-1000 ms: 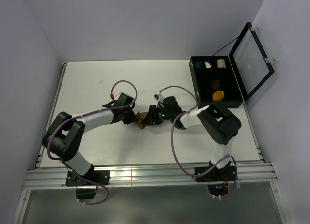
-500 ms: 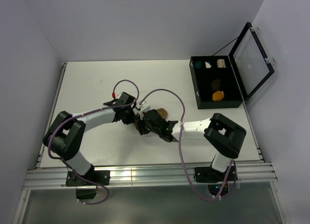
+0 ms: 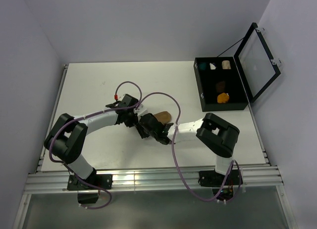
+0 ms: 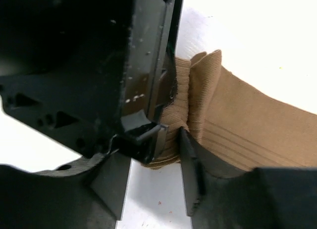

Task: Roll the socks
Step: Roll the sock at the center of the board.

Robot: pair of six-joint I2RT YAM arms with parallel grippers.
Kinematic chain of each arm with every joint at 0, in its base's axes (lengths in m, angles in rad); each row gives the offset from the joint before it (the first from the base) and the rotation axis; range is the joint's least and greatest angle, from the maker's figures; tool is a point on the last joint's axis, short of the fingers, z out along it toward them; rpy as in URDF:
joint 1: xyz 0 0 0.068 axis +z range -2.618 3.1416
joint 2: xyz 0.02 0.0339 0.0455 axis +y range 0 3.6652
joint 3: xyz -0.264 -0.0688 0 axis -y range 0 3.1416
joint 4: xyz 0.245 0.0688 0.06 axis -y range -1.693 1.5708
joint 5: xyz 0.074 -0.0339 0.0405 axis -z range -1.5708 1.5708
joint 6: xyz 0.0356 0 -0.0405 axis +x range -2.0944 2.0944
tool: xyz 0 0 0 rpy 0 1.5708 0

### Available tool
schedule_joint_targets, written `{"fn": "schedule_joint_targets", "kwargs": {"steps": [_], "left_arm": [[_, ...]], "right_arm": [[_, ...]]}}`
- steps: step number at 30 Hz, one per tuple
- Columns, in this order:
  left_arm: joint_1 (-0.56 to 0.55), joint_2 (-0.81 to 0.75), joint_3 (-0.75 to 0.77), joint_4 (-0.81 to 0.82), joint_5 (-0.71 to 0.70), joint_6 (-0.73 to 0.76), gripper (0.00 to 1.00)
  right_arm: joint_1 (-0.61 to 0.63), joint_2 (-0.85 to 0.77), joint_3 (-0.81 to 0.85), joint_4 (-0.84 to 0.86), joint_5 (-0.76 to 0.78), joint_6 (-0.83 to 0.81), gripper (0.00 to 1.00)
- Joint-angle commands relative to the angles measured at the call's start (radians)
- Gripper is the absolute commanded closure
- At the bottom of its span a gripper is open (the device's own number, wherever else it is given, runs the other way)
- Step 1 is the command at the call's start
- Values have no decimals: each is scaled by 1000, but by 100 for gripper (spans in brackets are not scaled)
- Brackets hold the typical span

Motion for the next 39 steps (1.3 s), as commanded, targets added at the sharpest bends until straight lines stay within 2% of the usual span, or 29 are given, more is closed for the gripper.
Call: {"fn": "schedule_joint_targets", "kwargs": {"steps": [1,3,6,9,10,11,15,16,21,23,30,34,39], "left_arm": [[-8,20,23,-23,16,12,94],[-8,20,19,-14,31,3,94],[-8,13,14,-3,38,-11,90],[-6,-16,9,-10,18,-28,82],[-8,-25,6,-12,-2,-34,76],[-6,-36,2,-10,-11,-46,73],[2,-104,-15,-1,-47,-80,57],[3,-115,-18,3,-51,-89,52],[9,-183,-55,52,-65,-134,36],[11,-200,-76,74,-62,-149,35],[9,-243,-141,152,-39,-166,36],[8,-224,-150,183,-18,-157,37],[3,-178,-143,220,-5,-148,39]], "right_arm": [[16,49,31,-72,8,-16,53],[17,72,43,-85,11,-18,55],[20,101,58,-119,19,-15,65],[14,109,49,-132,-16,-4,87],[7,105,43,-129,-36,9,97],[-15,88,34,-119,-56,17,100],[-98,45,-14,-85,-208,69,100],[-115,39,-18,-74,-286,97,100],[-213,23,-55,-22,-510,187,100],[-262,37,-69,21,-619,244,100],[-375,135,-115,194,-855,431,100],[-438,187,-150,323,-929,542,100],[-466,230,-147,334,-952,576,100]]}}
